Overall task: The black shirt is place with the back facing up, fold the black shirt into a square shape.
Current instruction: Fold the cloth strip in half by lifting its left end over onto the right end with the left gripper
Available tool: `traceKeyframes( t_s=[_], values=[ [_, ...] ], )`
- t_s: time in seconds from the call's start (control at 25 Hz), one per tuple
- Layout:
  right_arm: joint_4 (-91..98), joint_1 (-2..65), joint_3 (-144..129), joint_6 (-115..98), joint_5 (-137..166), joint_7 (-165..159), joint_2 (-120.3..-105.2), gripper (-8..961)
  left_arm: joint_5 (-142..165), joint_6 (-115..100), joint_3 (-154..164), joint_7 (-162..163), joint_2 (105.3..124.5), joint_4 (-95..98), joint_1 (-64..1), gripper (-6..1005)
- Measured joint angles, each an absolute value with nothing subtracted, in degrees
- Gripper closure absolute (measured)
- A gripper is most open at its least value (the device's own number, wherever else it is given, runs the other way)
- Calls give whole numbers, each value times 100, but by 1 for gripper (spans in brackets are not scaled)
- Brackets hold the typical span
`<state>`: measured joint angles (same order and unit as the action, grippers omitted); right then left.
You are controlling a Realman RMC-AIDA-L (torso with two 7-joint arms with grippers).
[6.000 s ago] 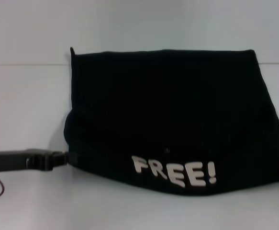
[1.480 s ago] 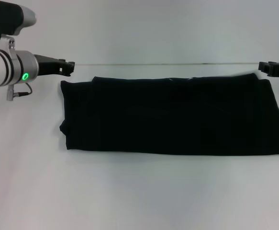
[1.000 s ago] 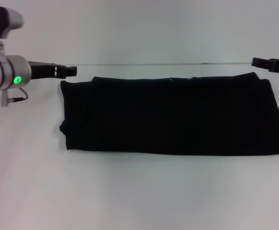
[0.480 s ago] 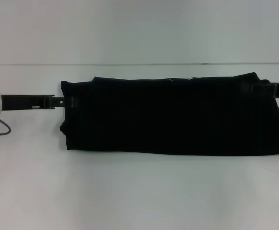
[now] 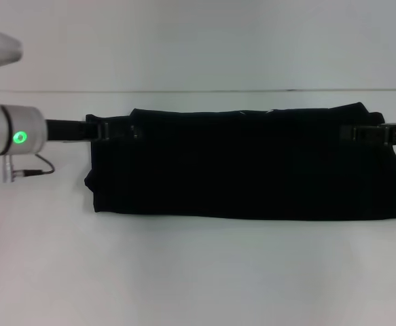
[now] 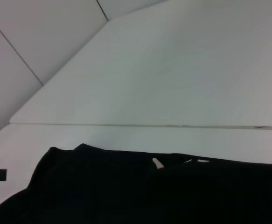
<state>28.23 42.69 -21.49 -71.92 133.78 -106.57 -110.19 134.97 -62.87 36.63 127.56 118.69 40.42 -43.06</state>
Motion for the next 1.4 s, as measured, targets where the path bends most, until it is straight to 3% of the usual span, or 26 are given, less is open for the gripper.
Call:
traceKeyframes(
  t_s=[0.68,1.4],
  values=[
    [2847,4279,-2153,-6830,13353,-10732,-10997,369,13515,-3977,4649,13263,11955,2846,-4800,51],
    [2865,4289,-2154,-6732,13350,-10732,-11030,369,13518,-3865,5101,13241,12016,2777,-4809,50]
  ],
)
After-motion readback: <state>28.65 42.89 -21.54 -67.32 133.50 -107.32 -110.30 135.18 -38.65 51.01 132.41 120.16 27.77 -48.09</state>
